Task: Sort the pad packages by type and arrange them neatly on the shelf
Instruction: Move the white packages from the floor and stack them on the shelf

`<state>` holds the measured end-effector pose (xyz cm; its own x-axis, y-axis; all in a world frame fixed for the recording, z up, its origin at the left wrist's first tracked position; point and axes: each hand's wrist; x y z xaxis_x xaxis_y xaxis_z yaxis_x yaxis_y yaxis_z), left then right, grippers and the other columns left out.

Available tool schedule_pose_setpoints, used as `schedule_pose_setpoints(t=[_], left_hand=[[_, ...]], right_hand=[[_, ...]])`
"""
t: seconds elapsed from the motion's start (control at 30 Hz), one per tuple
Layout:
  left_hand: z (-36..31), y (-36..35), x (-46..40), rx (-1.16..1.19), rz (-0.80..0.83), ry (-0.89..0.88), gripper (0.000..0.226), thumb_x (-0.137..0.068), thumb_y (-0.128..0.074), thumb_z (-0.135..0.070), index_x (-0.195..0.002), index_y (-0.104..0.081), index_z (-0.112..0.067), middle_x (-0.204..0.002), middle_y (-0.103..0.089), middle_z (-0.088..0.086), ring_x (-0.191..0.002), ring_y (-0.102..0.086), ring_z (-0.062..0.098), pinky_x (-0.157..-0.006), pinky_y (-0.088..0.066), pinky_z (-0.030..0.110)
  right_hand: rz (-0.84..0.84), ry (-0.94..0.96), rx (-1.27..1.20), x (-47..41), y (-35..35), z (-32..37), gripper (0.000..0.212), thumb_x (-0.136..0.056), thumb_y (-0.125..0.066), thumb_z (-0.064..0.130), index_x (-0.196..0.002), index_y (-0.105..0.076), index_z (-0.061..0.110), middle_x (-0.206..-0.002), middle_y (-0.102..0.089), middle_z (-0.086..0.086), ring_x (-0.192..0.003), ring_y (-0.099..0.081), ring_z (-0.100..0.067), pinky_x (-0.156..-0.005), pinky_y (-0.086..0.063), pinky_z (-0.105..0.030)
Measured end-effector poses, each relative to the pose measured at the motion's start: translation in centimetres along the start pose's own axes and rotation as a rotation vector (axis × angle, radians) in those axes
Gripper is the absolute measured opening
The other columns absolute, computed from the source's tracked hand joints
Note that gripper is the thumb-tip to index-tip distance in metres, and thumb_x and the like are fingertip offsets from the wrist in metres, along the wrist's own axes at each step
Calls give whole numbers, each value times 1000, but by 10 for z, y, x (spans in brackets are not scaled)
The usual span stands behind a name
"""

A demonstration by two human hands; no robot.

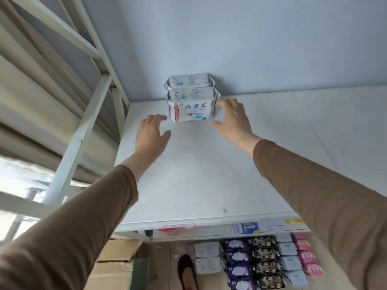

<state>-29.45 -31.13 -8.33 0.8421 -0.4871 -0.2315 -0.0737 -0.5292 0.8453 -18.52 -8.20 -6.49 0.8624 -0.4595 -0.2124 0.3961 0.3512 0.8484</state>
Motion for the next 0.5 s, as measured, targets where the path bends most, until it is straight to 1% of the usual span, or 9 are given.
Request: schedule_pose_setpoints(t=[0.13,0.27,0.33,0.43,0.5], left_hand=[[-31,1,77,-95,-7,-44,43,-89,-65,-24,-131,-55,-18,-131,-56,5,-123,-45,27,-94,-42,40],[-62,-2,161,-102,7,-91,42,-88,-65,-23,-129,-56,-16,-127,-57,5,-120,-47,30,-94,-44,42],[-75,-5,199,-96,-4,-106,41,-88,-65,-23,-128,-57,-17,-126,-58,3,-118,-48,28,-92,-43,40],[-86,-11,252,-86,12,-137,41,-88,-65,-22,-128,-57,-17,-126,-59,2,-116,-49,27,-90,-46,40],[-85,-19,285,-69,35,-158,40,-88,-64,-21,-127,-57,-17,-124,-59,3,-114,-49,27,-89,-46,41]], right_hand=[[70,58,-21,80,27,-6,51,-88,-67,28,-134,-52,16,-137,-48,-5,-127,-39,-29,-95,-39,-34],[125,113,-62,167,53,-19,47,-89,-67,27,-132,-54,14,-135,-51,-4,-126,-40,-27,-99,-39,-37],[126,128,-101,209,62,-25,44,-90,-65,25,-131,-54,15,-134,-52,-1,-126,-41,-25,-100,-39,-37],[87,173,-115,266,64,-33,39,-90,-65,22,-128,-57,15,-131,-54,0,-124,-43,-22,-101,-40,-36],[55,194,-105,300,56,-40,36,-90,-65,20,-124,-59,14,-125,-56,0,-120,-46,-22,-98,-41,-36]])
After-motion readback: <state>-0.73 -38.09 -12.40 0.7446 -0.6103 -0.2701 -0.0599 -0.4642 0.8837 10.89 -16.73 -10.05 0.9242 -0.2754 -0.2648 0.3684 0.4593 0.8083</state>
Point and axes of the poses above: each hand's wrist, its own x-axis away from the middle knuckle, its own y-axis out of the back of the hand, z = x × y
